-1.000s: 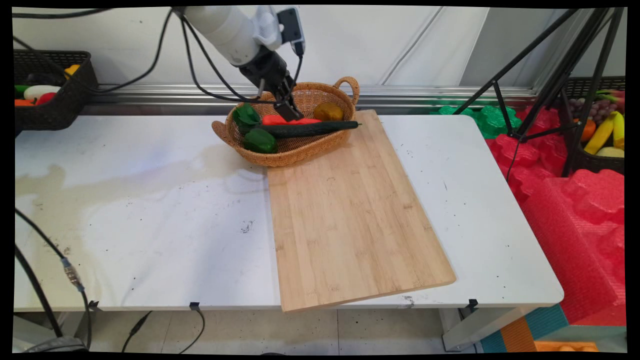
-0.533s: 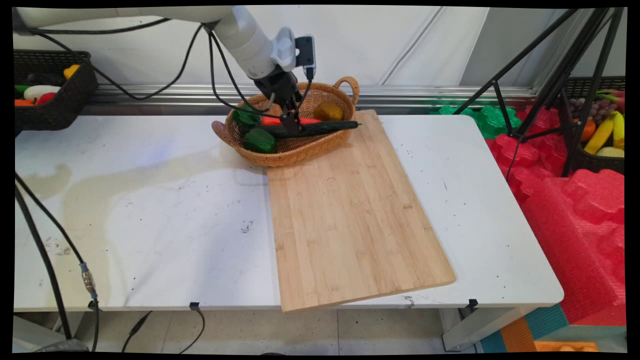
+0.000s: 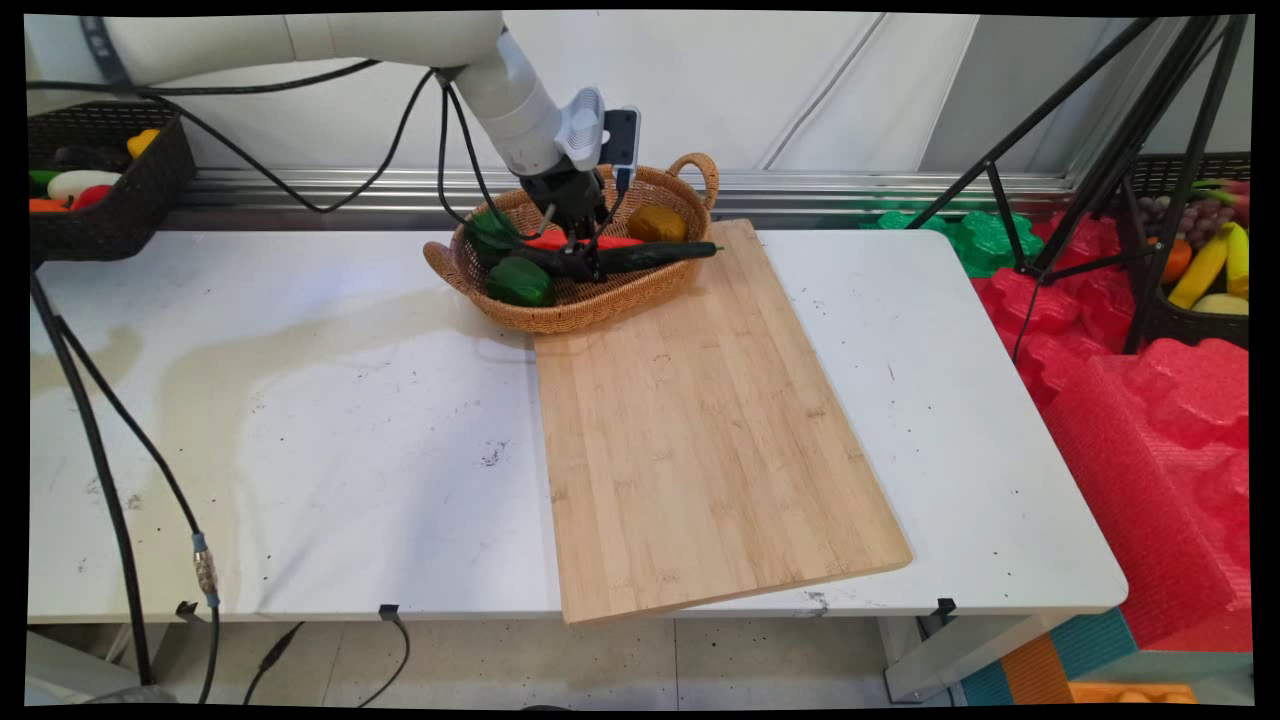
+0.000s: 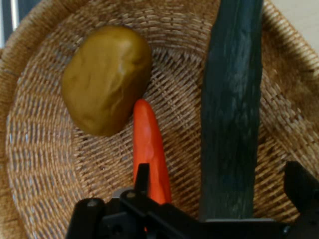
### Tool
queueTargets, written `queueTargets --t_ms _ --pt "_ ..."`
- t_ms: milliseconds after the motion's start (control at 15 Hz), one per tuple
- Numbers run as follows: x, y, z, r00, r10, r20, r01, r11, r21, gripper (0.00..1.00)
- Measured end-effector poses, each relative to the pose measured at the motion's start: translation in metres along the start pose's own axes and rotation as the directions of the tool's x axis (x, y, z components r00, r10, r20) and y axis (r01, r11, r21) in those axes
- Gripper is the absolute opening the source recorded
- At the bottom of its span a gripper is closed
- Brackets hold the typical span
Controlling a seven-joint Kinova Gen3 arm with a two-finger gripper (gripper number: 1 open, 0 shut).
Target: Pick up the cucumber from the vegetable basket, then place the picked object on the cutting board
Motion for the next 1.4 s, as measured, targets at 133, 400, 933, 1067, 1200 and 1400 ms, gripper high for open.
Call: queueTargets --t_ms 133,400,933,1067,1200,1400 --pt "-0.001 -0.002 0.006 1.000 0.022 0.005 -0.022 1.000 -0.010 1.00" --pt "-0.003 -0.004 0.014 0.998 0.063 0.014 -0.063 0.998 -0.026 0.00" --pt "-0.001 -0.001 0.001 0.993 0.120 0.017 -0.120 0.993 0.004 0.00" --pt "0.002 0.002 -0.008 0.994 0.111 0.015 -0.111 0.993 0.027 0.00" --pt "0.007 0.005 -0.023 0.995 0.098 0.010 -0.099 0.994 0.054 0.00" --pt "0.015 0.013 -0.048 0.996 0.085 -0.001 -0.084 0.992 0.095 0.00"
